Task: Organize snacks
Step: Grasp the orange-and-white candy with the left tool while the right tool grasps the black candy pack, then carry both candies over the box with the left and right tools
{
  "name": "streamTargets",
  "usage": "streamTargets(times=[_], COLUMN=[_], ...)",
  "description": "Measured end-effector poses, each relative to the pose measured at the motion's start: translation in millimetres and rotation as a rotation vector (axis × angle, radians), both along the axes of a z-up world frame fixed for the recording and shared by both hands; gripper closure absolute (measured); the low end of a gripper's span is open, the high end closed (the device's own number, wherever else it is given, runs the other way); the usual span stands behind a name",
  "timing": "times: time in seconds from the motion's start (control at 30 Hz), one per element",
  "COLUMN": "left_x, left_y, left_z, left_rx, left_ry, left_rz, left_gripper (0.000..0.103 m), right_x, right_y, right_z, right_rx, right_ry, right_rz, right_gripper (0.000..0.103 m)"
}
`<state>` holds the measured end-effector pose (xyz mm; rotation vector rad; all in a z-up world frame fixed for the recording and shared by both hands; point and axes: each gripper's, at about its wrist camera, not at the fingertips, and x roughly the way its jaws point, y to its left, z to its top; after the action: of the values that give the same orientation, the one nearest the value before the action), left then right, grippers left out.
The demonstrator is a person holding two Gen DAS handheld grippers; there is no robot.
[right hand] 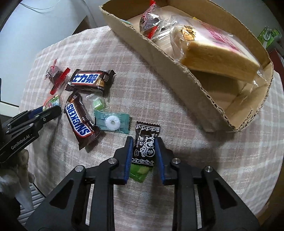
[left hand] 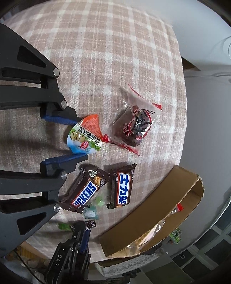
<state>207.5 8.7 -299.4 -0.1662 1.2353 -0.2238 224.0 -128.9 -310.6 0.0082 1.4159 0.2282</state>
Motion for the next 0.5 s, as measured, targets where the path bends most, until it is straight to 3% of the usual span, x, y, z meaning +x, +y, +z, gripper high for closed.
streamTargets(times=[0.13, 0.5], left_x=[-3, -16], left_y=[9, 25], left_z=[1, 21], left_rx=[-0.015, -0.066], left_ry=[0.001, -0.016], left_rz=[0.013, 0.033], left_gripper=[0.074, 0.075], right_x=[-7, -15], right_y=[-25, -43], right_z=[5, 36], right_rx=[0.023, 0.078], right_ry=[-0.003, -0.04], right_rz=[-0.017, -0.019], right_gripper=[0.078, 0.078])
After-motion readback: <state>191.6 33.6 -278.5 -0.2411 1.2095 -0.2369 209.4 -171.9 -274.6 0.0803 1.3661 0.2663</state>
